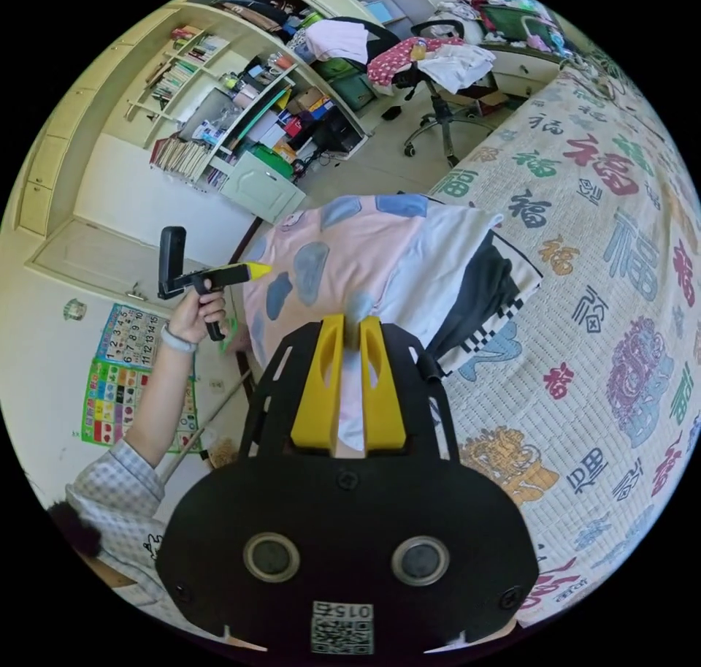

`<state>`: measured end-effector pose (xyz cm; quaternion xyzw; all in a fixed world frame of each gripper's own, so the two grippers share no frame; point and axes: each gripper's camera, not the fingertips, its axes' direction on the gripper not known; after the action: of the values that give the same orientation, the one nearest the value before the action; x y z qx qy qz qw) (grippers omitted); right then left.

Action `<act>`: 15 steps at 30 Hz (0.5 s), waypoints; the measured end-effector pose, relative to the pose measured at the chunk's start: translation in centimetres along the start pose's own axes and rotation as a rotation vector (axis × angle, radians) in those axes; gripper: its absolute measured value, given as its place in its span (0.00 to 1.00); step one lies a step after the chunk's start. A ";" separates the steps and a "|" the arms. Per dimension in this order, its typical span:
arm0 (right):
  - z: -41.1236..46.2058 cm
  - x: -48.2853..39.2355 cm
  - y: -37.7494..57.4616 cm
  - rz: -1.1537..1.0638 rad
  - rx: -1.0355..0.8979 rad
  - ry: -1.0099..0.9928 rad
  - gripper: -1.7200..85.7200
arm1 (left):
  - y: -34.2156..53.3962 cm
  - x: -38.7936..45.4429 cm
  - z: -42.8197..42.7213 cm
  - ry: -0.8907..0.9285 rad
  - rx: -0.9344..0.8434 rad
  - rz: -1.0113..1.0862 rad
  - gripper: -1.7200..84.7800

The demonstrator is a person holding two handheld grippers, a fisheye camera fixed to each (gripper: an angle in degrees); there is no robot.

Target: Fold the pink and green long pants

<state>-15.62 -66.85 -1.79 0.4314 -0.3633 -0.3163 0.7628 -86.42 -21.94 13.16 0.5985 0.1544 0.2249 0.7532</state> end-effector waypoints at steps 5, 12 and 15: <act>2.3 -2.6 0.1 -0.034 0.081 0.117 0.06 | 2.1 3.7 -1.1 -0.116 0.059 0.047 0.12; 7.6 -10.5 -0.5 -0.235 0.122 0.505 0.07 | 5.2 11.0 1.0 -0.201 0.202 0.213 0.10; 11.2 -12.1 -1.1 -0.265 0.057 0.584 0.05 | 5.5 12.8 5.7 -0.352 0.075 0.257 0.10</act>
<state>-31.59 -62.47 -2.13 0.5688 -0.0785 -0.2653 0.7745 -73.49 -18.96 20.34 0.6709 -0.0489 0.2054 0.7109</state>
